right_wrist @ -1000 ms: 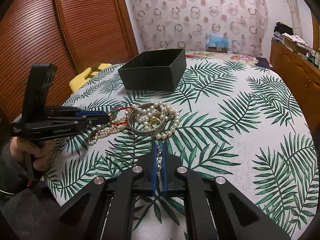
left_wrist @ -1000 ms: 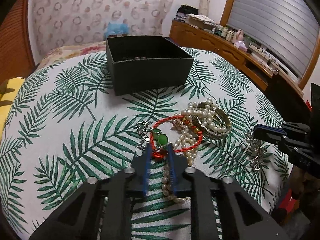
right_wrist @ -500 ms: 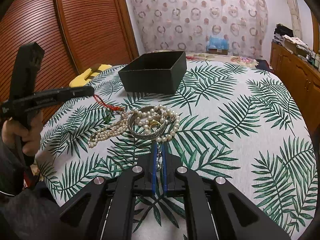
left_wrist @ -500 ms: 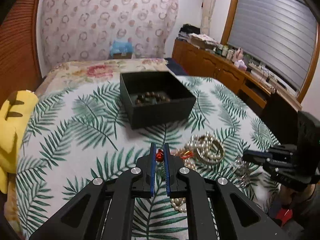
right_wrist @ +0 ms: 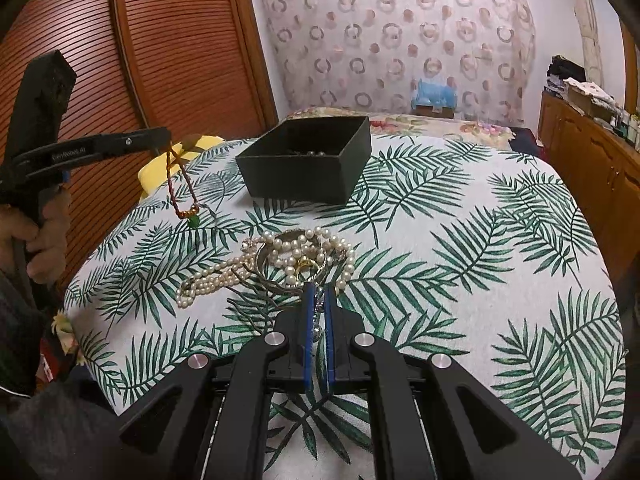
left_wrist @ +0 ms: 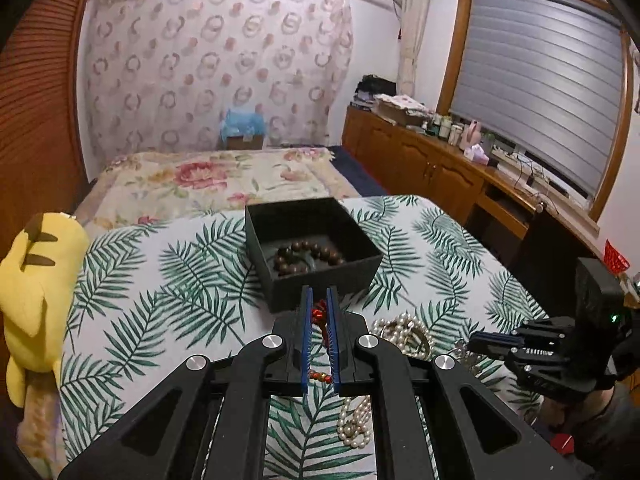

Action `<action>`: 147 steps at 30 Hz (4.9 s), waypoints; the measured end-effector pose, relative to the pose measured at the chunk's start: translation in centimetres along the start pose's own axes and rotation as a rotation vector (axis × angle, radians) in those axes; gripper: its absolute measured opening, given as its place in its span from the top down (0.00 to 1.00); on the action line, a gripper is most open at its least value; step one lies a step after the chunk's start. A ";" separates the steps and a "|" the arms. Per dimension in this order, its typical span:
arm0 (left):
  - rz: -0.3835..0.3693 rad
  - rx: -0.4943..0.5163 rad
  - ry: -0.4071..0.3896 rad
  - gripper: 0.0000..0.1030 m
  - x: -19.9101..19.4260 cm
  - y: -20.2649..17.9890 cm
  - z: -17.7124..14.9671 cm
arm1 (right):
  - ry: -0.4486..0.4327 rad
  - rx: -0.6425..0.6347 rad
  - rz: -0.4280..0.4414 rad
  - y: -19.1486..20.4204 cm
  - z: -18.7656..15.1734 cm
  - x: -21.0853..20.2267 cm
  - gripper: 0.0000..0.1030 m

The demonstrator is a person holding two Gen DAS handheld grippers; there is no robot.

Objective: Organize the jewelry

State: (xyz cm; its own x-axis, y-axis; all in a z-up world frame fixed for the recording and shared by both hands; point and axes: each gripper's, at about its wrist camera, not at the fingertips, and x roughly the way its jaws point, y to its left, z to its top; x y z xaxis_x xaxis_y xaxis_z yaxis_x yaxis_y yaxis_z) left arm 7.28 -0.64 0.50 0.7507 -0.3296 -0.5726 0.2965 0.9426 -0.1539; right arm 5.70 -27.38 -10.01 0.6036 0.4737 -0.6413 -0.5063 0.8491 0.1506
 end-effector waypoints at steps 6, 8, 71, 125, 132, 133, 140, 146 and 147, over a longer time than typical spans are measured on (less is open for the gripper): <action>-0.009 0.010 -0.021 0.94 -1.0 -0.3 0.6 | -0.004 0.001 0.000 -0.1 0.2 0.0 0.94; -0.003 0.007 -0.006 0.94 -0.6 0.0 0.1 | 0.003 0.000 0.002 0.0 0.1 0.3 0.94; 0.006 -0.029 0.067 0.97 1.5 2.3 -3.5 | 0.074 0.027 0.018 0.0 -1.7 1.6 0.67; 0.047 0.026 -0.031 0.97 8.0 0.9 7.9 | -0.113 -0.074 -0.027 -1.5 12.3 2.2 0.90; 0.067 -0.008 -0.017 0.96 8.1 1.9 7.2 | -0.090 -0.056 -0.005 -1.7 14.1 5.6 0.90; 0.068 -0.012 -0.014 0.96 8.0 2.1 7.0 | -0.083 -0.049 0.001 -1.7 14.3 6.2 0.90; 0.092 -0.025 0.010 0.95 7.1 3.8 4.8 | -0.029 -0.013 0.051 -1.4 15.0 9.7 0.90; 0.095 -0.030 0.035 0.95 6.6 4.4 2.8 | 0.018 -0.027 0.060 -0.7 14.8 11.9 0.88; 0.091 -0.031 0.042 0.95 6.5 4.4 2.3 | 0.016 -0.032 0.055 -0.6 14.8 11.9 0.88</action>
State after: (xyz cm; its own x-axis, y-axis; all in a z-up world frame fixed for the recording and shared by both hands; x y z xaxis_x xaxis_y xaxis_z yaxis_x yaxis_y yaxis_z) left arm 14.86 1.22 -2.08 0.7481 -0.2404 -0.6185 0.2089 0.9700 -0.1243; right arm 22.32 -18.77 -6.63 0.5644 0.5153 -0.6449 -0.5580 0.8139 0.1620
